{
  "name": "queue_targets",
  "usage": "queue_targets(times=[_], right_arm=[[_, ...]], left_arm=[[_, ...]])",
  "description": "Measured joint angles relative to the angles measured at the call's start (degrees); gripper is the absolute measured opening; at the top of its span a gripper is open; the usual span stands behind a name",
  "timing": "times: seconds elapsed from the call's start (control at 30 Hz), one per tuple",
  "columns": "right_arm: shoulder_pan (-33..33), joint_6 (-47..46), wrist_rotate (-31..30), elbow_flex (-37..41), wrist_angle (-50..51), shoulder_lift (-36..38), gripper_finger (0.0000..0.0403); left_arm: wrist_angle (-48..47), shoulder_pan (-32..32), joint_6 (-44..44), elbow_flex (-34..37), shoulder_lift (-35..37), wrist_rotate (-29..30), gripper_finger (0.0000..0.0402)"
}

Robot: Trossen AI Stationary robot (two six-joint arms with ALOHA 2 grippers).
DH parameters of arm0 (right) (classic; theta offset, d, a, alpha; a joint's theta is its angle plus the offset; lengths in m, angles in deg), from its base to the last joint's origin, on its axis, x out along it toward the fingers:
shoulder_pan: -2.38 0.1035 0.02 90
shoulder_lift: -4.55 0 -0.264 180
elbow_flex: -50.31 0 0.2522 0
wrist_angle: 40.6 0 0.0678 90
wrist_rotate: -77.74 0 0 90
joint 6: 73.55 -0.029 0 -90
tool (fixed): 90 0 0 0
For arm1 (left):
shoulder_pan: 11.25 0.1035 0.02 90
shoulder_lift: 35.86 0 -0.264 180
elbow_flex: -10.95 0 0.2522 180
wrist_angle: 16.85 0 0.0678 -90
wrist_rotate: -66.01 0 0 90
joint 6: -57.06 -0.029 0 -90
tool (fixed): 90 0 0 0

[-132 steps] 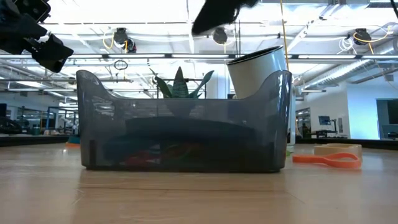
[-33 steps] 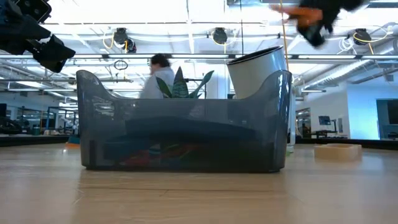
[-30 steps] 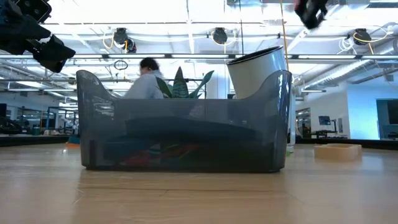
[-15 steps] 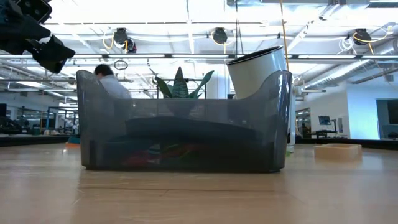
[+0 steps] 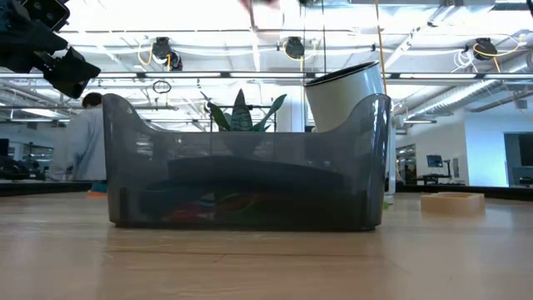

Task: Pick and place rubber bands into bin
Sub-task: Put the bottom orange rubber band into the gray bin

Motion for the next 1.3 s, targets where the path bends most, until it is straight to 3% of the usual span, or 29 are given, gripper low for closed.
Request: queue_targets(times=[0.57,0.8,1.3], right_arm=[[-0.33,-2.28,5.68,0.17,0.64,-13.11,0.0000],[-1.00,-3.49,8.67,2.31,-0.16,-14.06,0.0000],[-1.41,-5.01,8.53,6.12,-1.05,-14.06,0.0009]], left_arm=[[-0.41,0.01,-0.33,0.00,-0.02,0.02,0.0257],[-0.59,0.01,-0.48,0.00,0.00,0.04,0.0257],[-1.24,0.01,-0.45,0.00,-0.01,0.07,0.0257]])
